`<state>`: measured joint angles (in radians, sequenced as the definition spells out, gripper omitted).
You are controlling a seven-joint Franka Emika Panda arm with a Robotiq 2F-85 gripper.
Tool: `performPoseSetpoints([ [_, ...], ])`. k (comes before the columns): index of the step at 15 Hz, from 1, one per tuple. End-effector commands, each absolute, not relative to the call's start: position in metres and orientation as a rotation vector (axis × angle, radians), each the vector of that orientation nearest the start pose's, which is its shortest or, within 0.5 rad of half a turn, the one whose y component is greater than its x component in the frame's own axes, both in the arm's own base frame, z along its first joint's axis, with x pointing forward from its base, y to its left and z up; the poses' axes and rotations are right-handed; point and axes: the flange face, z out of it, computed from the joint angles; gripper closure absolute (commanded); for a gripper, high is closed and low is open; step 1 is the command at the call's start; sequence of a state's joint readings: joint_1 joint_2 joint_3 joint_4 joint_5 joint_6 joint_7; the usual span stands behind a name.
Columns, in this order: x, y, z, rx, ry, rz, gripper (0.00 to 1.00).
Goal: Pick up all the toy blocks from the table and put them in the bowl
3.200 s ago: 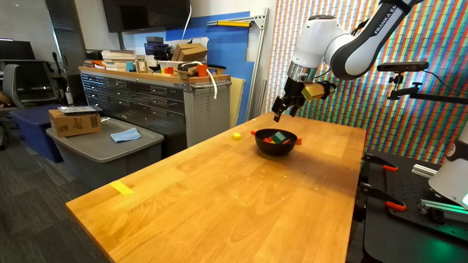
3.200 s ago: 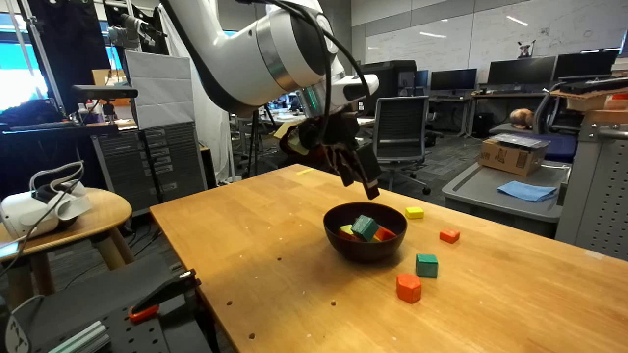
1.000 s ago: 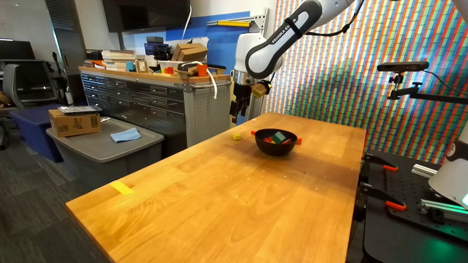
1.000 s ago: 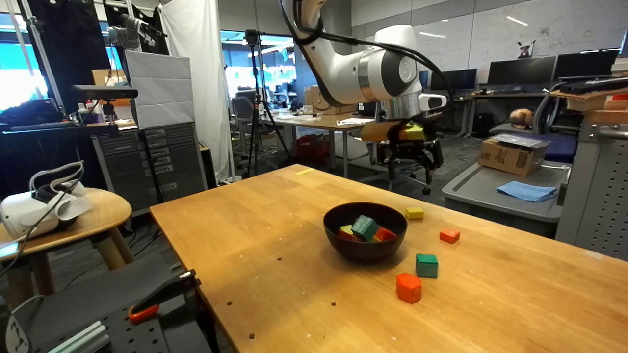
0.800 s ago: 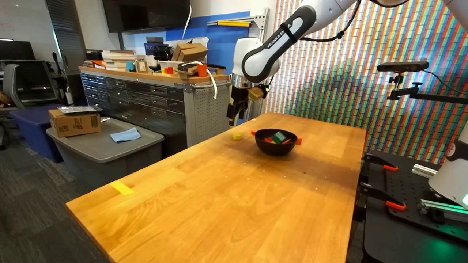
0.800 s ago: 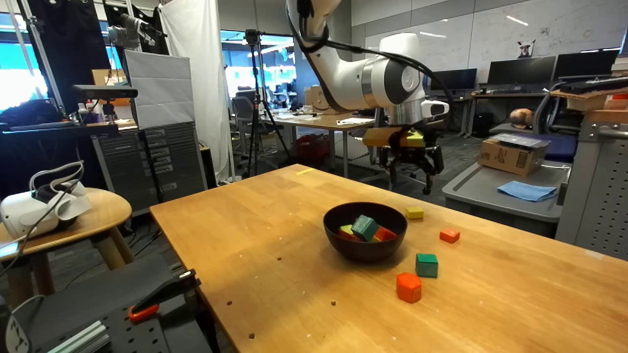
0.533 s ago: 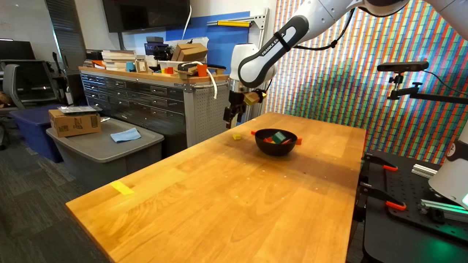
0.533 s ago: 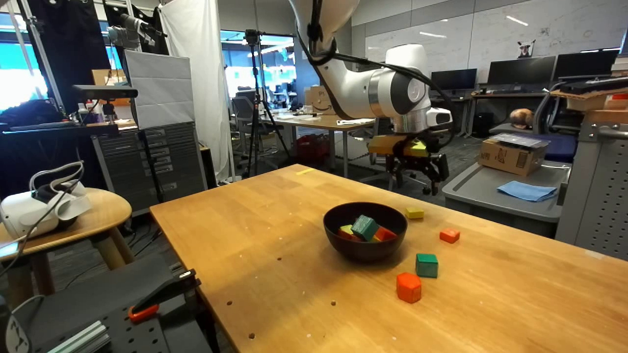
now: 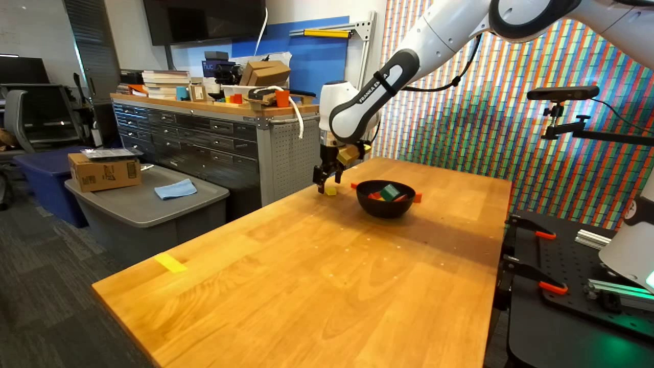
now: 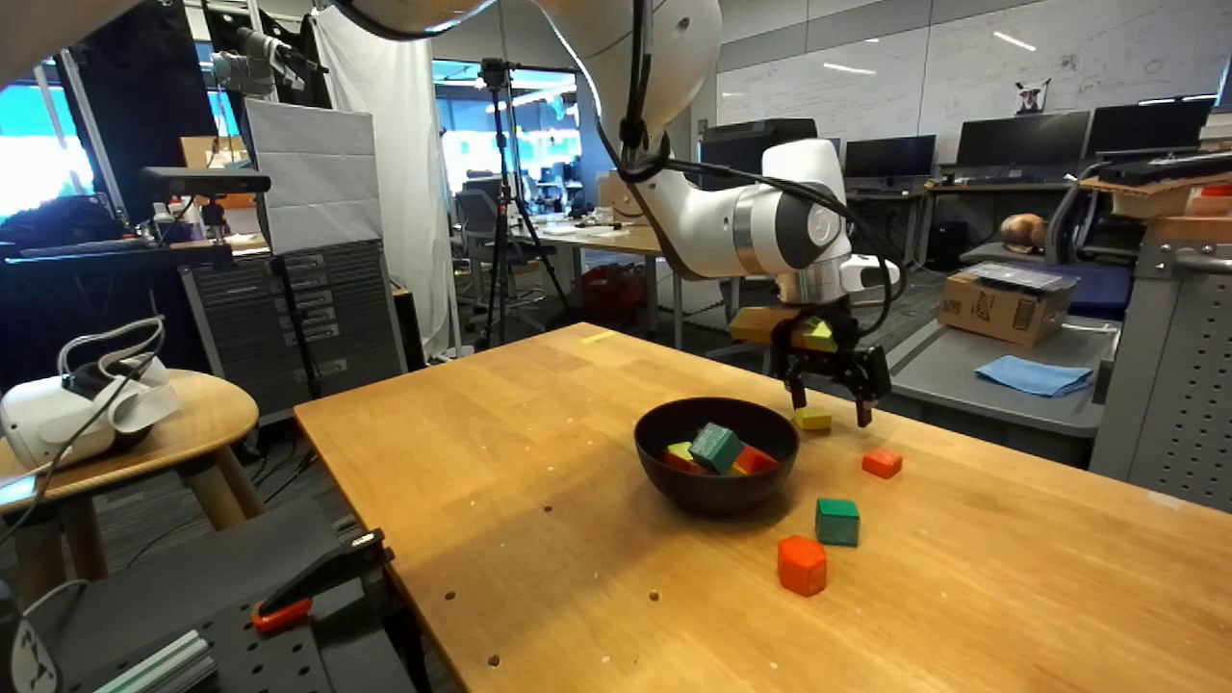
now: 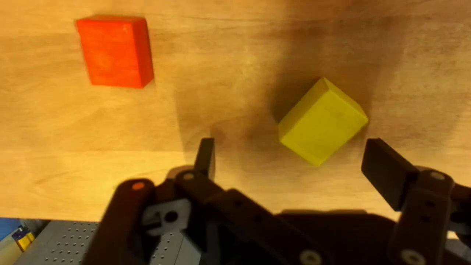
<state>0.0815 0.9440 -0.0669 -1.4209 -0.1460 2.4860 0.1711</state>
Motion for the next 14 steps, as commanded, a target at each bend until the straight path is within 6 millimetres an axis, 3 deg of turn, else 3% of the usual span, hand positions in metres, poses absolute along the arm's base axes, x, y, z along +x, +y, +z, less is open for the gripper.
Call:
performPoseSetpoints([
  [1, 0.733, 0.019, 0.132, -3.295, 0.140, -0.165, 0.25],
  [3, 0.731, 0.022, 0.136, -3.280, 0.171, -0.161, 0.32],
  [10, 0.725, 0.023, 0.158, -3.276, 0.252, -0.089, 0.87],
  [12, 0.722, 0.019, 0.173, -3.280, 0.268, -0.080, 0.89],
  [14, 0.715, 0.014, 0.201, -3.294, 0.223, -0.119, 0.89],
])
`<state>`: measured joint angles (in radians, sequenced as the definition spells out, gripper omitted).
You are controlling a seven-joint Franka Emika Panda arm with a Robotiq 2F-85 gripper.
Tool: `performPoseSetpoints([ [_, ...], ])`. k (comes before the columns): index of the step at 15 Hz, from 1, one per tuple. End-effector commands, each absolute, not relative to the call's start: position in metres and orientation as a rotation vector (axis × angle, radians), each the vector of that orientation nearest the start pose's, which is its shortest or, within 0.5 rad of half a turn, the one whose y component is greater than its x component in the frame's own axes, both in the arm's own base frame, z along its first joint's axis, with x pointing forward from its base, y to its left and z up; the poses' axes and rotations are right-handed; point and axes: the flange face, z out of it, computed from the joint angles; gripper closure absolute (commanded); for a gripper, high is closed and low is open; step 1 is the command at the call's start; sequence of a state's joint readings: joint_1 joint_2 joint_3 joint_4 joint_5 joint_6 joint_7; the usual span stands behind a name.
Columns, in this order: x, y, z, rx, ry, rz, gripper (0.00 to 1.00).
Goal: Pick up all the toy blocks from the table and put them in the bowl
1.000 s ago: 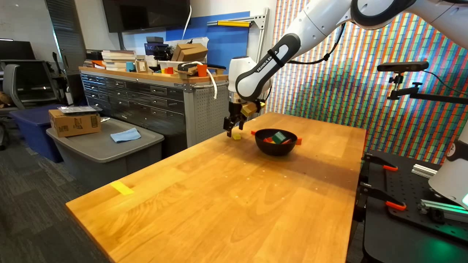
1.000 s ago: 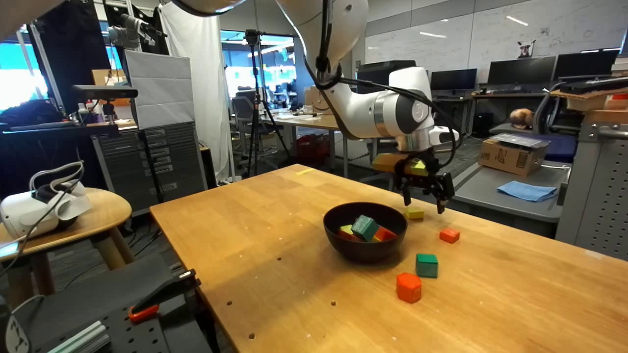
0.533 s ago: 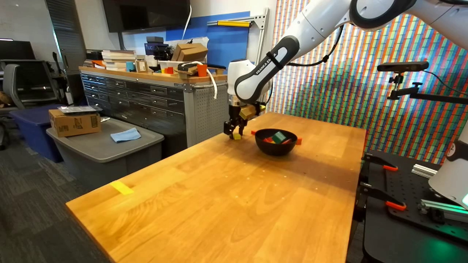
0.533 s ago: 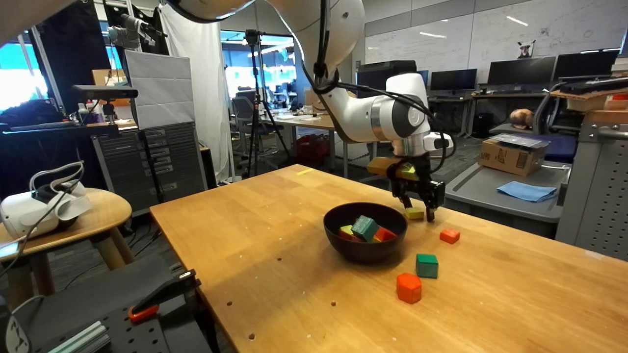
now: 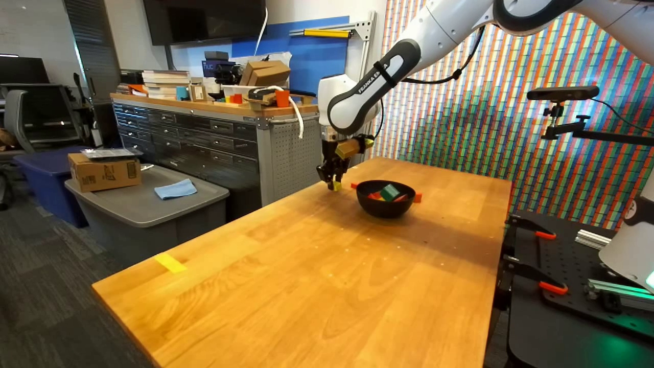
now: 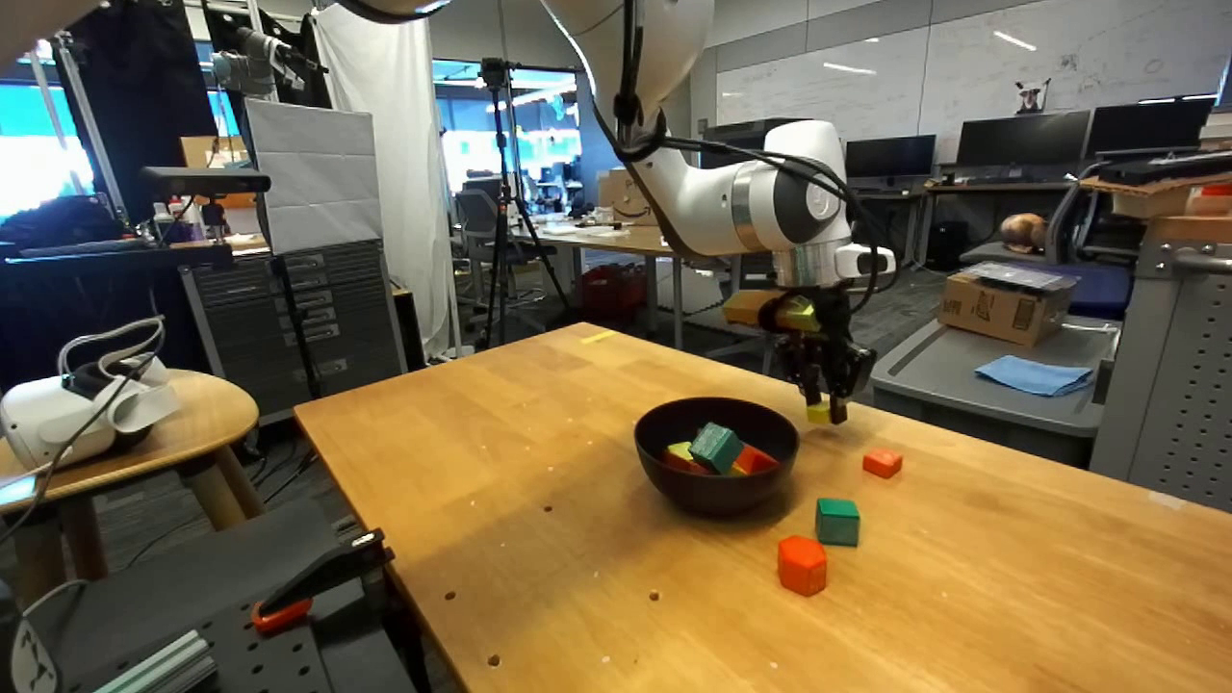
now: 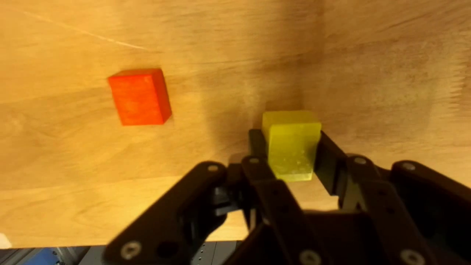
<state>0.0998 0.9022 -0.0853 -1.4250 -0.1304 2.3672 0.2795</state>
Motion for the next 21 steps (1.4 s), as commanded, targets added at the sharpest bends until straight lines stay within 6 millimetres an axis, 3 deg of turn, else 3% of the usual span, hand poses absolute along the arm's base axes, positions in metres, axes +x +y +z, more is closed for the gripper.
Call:
performPoseSetpoints([
  [1, 0.710, 0.011, 0.217, -3.292, 0.207, -0.141, 0.89],
  [6, 0.665, 0.006, 0.282, -3.244, 0.075, -0.179, 0.89],
  [9, 0.626, 0.007, 0.279, -3.191, 0.028, -0.071, 0.89],
  [15, 0.568, 0.017, 0.243, -3.126, 0.034, 0.088, 0.89],
  [16, 0.562, 0.019, 0.239, -3.112, 0.039, 0.090, 0.72],
  [17, 0.556, 0.022, 0.235, -3.108, 0.054, 0.053, 0.39],
  [18, 0.552, 0.025, 0.232, -3.103, 0.057, 0.036, 0.38],
  [20, 0.543, 0.030, 0.231, -3.092, 0.064, -0.017, 0.25],
  [21, 0.558, 0.029, 0.219, -3.118, 0.064, 0.058, 0.41],
])
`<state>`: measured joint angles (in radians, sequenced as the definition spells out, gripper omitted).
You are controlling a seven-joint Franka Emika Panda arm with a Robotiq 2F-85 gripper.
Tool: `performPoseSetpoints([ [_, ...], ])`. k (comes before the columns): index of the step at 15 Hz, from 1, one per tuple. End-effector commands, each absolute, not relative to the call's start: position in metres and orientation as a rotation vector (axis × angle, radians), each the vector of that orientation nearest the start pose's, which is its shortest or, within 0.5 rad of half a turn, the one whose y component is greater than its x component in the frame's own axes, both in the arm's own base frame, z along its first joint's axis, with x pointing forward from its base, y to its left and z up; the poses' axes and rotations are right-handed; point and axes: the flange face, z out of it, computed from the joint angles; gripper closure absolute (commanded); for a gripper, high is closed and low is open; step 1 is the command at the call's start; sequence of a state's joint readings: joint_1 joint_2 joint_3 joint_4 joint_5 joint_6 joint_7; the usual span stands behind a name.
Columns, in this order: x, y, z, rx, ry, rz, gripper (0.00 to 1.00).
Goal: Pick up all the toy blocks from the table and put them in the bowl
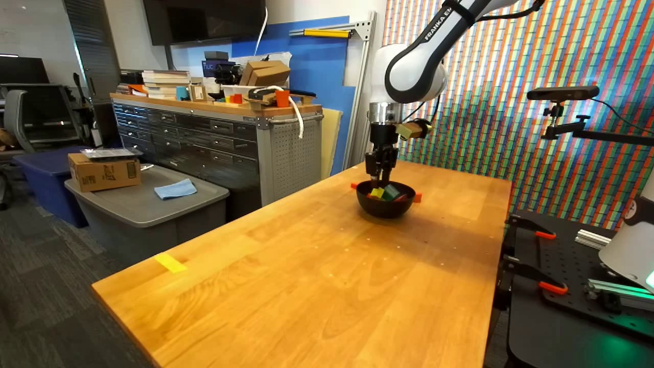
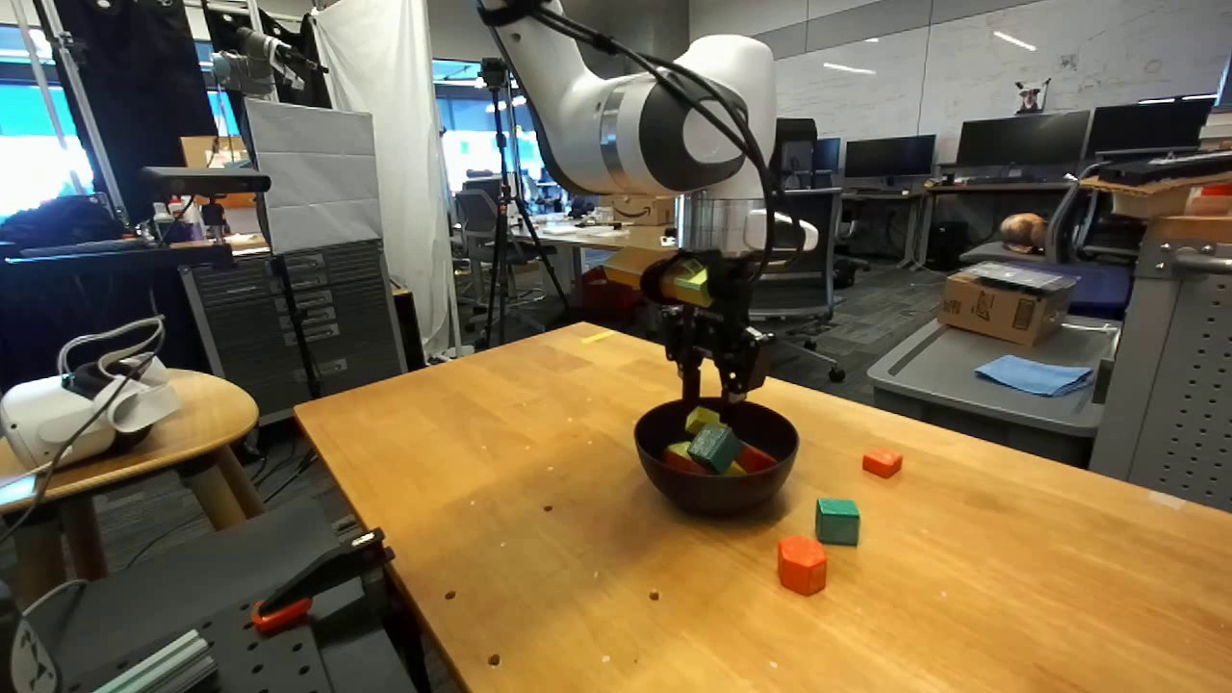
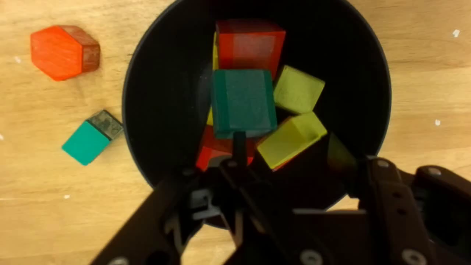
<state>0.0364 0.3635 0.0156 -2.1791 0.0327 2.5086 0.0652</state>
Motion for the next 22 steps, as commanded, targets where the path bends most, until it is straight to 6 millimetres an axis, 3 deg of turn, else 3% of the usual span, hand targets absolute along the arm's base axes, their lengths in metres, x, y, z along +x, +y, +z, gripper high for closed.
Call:
performPoseSetpoints([
  [1, 0.554, 0.031, 0.218, -3.114, 0.064, 0.043, 0.34],
  [2, 0.551, 0.032, 0.218, -3.112, 0.065, 0.034, 0.01],
  [4, 0.551, 0.025, 0.233, -3.118, 0.077, 0.007, 0.06],
  [5, 0.552, 0.019, 0.243, -3.134, 0.090, -0.039, 0.00],
  [8, 0.564, -0.007, 0.268, -3.164, 0.127, -0.138, 0.00],
  [11, 0.590, -0.039, 0.291, -3.195, 0.171, -0.237, 0.00],
  [14, 0.624, -0.056, 0.297, -3.253, 0.201, -0.281, 0.00],
  [18, 0.657, -0.049, 0.275, -3.286, 0.125, -0.269, 0.00],
  [22, 0.671, -0.048, 0.231, -3.302, 0.104, -0.191, 0.00],
])
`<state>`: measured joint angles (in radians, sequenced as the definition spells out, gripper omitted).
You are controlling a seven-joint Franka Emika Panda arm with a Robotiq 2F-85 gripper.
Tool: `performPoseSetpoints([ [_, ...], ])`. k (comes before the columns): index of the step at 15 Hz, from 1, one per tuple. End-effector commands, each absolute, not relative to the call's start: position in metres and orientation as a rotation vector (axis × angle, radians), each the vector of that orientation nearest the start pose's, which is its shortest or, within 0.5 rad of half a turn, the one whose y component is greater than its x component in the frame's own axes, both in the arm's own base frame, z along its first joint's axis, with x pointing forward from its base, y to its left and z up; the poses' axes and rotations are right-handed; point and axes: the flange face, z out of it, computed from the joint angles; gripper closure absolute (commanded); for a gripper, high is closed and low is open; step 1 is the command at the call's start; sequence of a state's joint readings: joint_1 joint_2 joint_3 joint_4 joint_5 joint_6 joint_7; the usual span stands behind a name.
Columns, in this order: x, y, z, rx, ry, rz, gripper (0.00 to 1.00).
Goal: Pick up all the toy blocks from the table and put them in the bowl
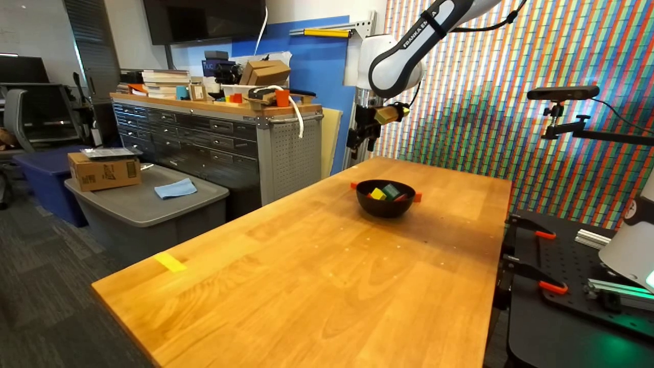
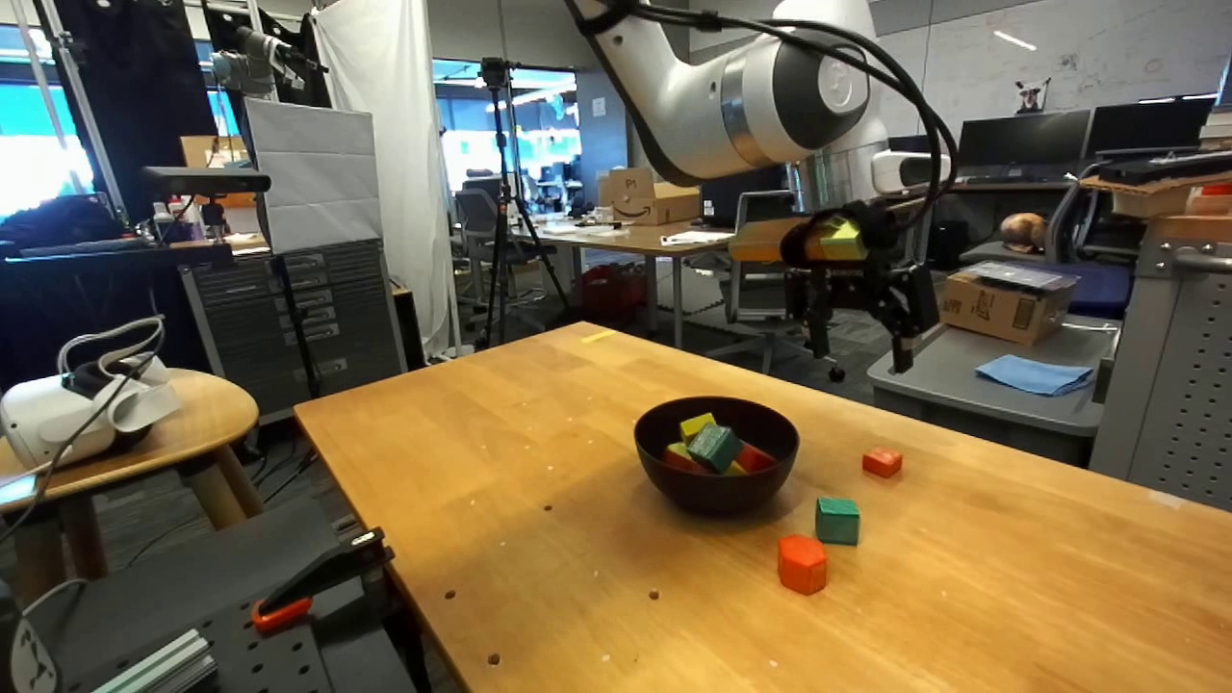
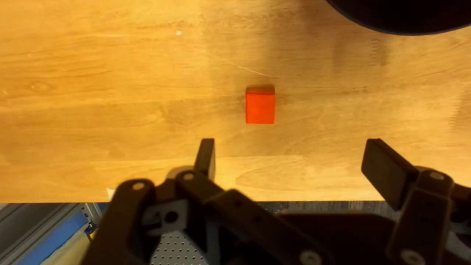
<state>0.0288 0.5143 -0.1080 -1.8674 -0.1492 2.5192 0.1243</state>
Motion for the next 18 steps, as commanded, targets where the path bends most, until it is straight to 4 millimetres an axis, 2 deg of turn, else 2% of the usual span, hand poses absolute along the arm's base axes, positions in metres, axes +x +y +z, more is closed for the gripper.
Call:
performPoseSetpoints([
  [1, 0.673, -0.050, 0.220, -3.296, 0.110, -0.180, 0.00],
  [2, 0.676, -0.051, 0.209, -3.288, 0.128, -0.196, 0.00],
  [3, 0.661, -0.047, 0.219, -3.286, 0.110, -0.177, 0.00],
  [5, 0.665, -0.049, 0.204, -3.291, 0.110, -0.157, 0.00],
  [13, 0.683, -0.057, 0.180, -3.232, 0.175, -0.162, 0.00],
  [18, 0.698, -0.072, 0.171, -3.207, 0.251, -0.173, 0.00],
])
